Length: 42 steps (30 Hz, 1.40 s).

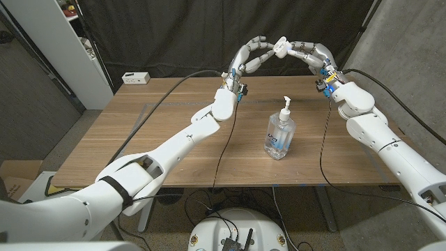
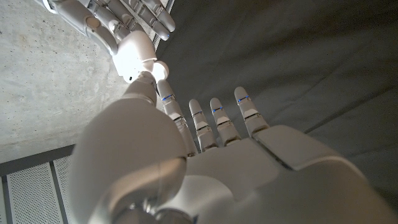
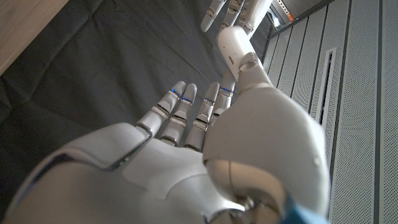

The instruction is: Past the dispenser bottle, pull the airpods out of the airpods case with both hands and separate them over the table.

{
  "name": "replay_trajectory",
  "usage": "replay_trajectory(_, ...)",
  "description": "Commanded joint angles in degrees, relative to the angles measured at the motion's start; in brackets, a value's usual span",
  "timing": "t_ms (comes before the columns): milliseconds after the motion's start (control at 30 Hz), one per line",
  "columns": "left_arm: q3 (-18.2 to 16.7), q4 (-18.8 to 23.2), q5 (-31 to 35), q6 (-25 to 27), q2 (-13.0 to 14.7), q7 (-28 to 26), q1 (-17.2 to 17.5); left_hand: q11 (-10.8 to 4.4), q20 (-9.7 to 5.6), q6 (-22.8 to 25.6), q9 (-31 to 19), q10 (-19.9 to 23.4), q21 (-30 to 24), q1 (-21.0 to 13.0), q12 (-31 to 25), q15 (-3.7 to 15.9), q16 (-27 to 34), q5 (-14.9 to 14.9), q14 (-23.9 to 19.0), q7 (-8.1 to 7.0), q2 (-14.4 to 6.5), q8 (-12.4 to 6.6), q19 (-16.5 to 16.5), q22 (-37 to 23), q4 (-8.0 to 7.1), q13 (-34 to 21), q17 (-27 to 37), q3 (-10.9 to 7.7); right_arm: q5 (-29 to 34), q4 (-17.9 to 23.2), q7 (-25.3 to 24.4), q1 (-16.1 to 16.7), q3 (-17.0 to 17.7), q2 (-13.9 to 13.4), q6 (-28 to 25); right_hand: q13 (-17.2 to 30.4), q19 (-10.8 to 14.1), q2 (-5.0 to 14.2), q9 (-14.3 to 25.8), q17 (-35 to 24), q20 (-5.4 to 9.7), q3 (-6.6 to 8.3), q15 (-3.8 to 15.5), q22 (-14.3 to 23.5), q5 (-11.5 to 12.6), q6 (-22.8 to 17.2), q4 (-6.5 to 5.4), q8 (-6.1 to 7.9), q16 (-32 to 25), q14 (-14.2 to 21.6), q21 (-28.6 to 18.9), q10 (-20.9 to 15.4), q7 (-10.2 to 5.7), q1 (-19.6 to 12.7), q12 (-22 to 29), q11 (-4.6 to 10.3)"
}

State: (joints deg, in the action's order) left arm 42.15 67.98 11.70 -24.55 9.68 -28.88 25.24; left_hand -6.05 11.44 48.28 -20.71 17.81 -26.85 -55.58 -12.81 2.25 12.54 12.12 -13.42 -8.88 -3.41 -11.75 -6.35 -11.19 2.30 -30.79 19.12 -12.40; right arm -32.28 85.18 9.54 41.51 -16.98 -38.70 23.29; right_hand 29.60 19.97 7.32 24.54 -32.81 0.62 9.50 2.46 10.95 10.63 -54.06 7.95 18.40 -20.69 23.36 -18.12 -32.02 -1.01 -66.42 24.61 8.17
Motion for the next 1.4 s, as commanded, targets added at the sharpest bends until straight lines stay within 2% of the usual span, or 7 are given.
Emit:
replay_trajectory(33, 0.1, 0.2, -0.5, 0.8, -0.1, 1.0, 0.0, -0.01, 0.22, 0.3, 0.1, 0.4, 0.2, 0.0, -0.2, 1.79, 0.2, 0.5, -0.4, 0.21, -0.2, 0.11, 0.0, -0.1, -0.08, 0.0, 0.2, 0.19, -0.1, 0.2, 0.1, 0.2, 0.0, -0.1, 0.0, 0.2, 0.2, 0.54, 11.0, -0.2, -0.48, 0.40, 8.61, 0.0, 0.3, -1.9, -0.18, 0.31, 0.1, 0.5, 0.0, -0.4, -1.24, 0.1, 0.4, 0.15)
replay_trajectory(667, 0.3, -0.8, -1.2, 1.1, -0.1, 1.9, -0.8, -0.72, 0.14, 3.4, 1.1, 1.7, 0.5, -1.4, -0.9, 2.36, 0.5, 0.7, -1.5, 0.34, -1.2, -0.81, -0.2, -0.2, 0.75, 0.5, -0.2, -0.01, -1.0, -0.1, 0.6, -0.1, -0.2, 0.4, -0.2, 0.3, 0.2, 0.47, 11.0, -0.3, -0.49, 0.45, 8.73, 0.0, 0.3, -2.0, -0.15, 0.20, 0.2, 0.8, 0.0, -0.5, -1.38, 0.2, 0.4, 0.22)
replay_trajectory(867, 0.2, -1.3, -1.4, 0.5, -0.1, 1.7, -0.8, -0.55, -0.05, -0.7, 0.7, 1.7, 0.6, -0.9, -1.0, 2.44, 0.6, 0.5, -1.7, 2.64, -1.0, 0.33, -0.4, -0.2, 0.67, 0.6, -0.3, 0.62, -1.0, -0.3, 0.3, -0.3, -0.2, 0.6, -0.7, 0.2, 0.2, 0.53, 11.1, -0.2, -0.45, 0.51, 8.71, 0.0, 0.3, -2.0, -0.19, 0.23, 0.4, 0.8, 0.0, -0.6, -1.33, 0.2, 0.4, -0.01)
replay_trajectory(1100, 0.0, -2.0, -1.4, -0.4, 0.0, 1.2, -0.9, -0.49, -0.41, -3.2, 0.9, 1.3, 0.8, 0.7, -0.9, 2.70, 0.6, 0.2, -1.6, 3.06, -0.2, 1.02, -0.4, -0.2, 0.05, 0.9, -0.4, 1.88, -1.2, -0.5, 0.1, -0.5, -0.2, 0.6, -1.3, 0.2, 0.2, 0.53, 11.2, -0.3, -0.50, 0.55, 8.69, 0.0, 0.3, -1.9, -0.15, 0.21, 0.4, 0.8, 0.1, -0.6, -1.28, 0.2, 0.4, 0.01)
replay_trajectory(1167, -0.1, -2.1, -1.1, -0.7, 0.0, 0.7, -0.9, -0.42, -0.30, -5.2, 1.1, 1.1, 0.8, 1.0, -0.9, 2.63, 0.6, 0.2, -1.5, 2.84, -0.2, 1.54, -0.4, -0.2, -0.05, 0.9, -0.4, 2.10, -1.3, -0.5, -0.3, -0.5, -0.2, 0.7, -1.6, 0.2, 0.2, 0.51, 11.2, -0.3, -0.47, 0.56, 8.66, 0.0, 0.3, -1.9, -0.13, 0.20, 0.4, 0.8, 0.1, -0.6, -1.36, 0.2, 0.4, 0.08)
replay_trajectory(1300, -0.1, -3.2, -0.3, -2.3, -0.3, -1.3, -0.9, -0.35, -0.37, -7.5, 1.5, 1.0, 0.9, 1.1, -0.8, 2.62, 0.5, 0.2, -1.5, 0.73, 0.0, 1.84, -0.5, -0.2, 0.05, 1.0, -0.5, 2.31, -1.5, -0.6, -0.1, -0.7, -0.2, 0.7, -1.9, 0.2, 0.2, 0.50, 11.1, -0.3, -0.47, 0.56, 8.56, 0.0, 0.3, -2.0, -0.16, 0.18, 0.5, 0.9, 0.1, -0.7, -1.17, 0.2, 0.4, 0.01)
replay_trajectory(1400, -0.1, -4.5, 0.4, -4.0, -0.7, -2.7, -1.2, -0.57, -0.22, -6.6, 1.7, 1.0, 0.9, 0.1, -0.9, 2.57, 0.5, 0.4, -1.6, -0.53, -0.6, 0.95, -0.7, -0.2, 0.58, 1.1, -0.6, 1.84, -1.5, -0.7, -0.2, -0.9, -0.4, 0.9, -2.2, 0.2, 0.2, 0.48, 11.1, -0.3, -0.51, 0.59, 8.57, 0.0, 0.3, -2.0, -0.14, 0.16, 0.6, 0.9, 0.1, -0.6, -1.16, 0.2, 0.4, -0.03)
